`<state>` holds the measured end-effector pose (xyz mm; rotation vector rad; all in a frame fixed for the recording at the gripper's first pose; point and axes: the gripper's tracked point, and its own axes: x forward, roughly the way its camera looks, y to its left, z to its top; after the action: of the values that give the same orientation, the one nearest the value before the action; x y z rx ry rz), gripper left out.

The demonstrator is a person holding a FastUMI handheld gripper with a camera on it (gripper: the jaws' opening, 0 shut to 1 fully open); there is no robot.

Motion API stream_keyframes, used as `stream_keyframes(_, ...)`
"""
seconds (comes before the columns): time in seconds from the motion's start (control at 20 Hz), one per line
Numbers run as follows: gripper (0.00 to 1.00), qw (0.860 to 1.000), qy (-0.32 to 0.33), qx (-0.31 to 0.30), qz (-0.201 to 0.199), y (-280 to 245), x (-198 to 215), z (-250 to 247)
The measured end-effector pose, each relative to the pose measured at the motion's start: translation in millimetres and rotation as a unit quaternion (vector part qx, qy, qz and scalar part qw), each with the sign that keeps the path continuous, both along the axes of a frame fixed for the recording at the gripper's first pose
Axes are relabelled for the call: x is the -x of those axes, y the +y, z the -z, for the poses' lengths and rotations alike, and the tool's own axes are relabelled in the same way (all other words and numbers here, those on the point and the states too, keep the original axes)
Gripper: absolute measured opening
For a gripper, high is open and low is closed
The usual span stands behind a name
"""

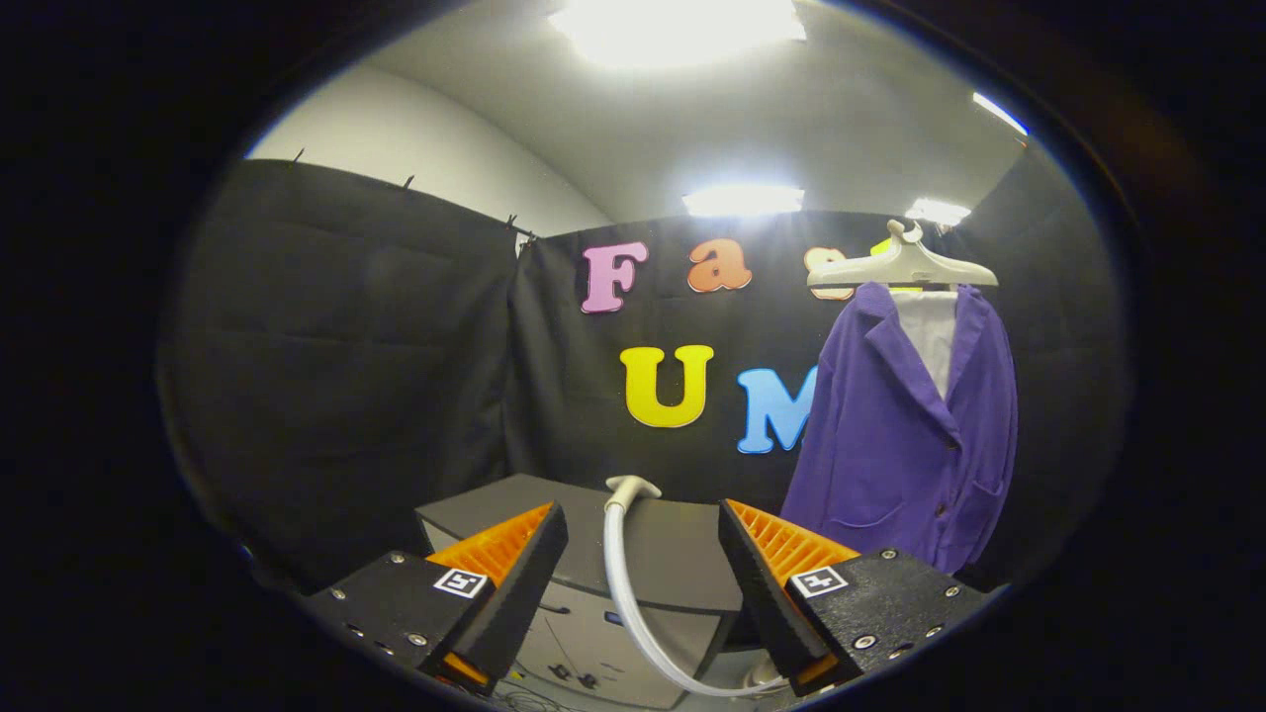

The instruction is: Iron the clothes twice with a garment steamer, once on the left side and once on the right side.

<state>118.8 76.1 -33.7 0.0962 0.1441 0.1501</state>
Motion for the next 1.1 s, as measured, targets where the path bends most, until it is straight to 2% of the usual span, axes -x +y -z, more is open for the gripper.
stream_keyframes(0.15, 0.95, 0.999, 0.008, -0.030, 0.016, 7.2, -61.8, -3.3)
stream_keyframes(0.3, 0.94, 0.997, 0.031, -0.070, 0.002, 35.7, -140.1, 11.2)
stream_keyframes(0.6, 0.96, 0.981, 0.134, -0.127, 0.059, 58.0, -276.0, 77.5)
stream_keyframes(0.85, 0.96, 0.959, 0.242, -0.113, 0.093, 69.4, -325.7, 152.0)
stream_keyframes(1.1, 0.95, 0.939, 0.313, -0.099, 0.104, 78.6, -337.9, 200.6)
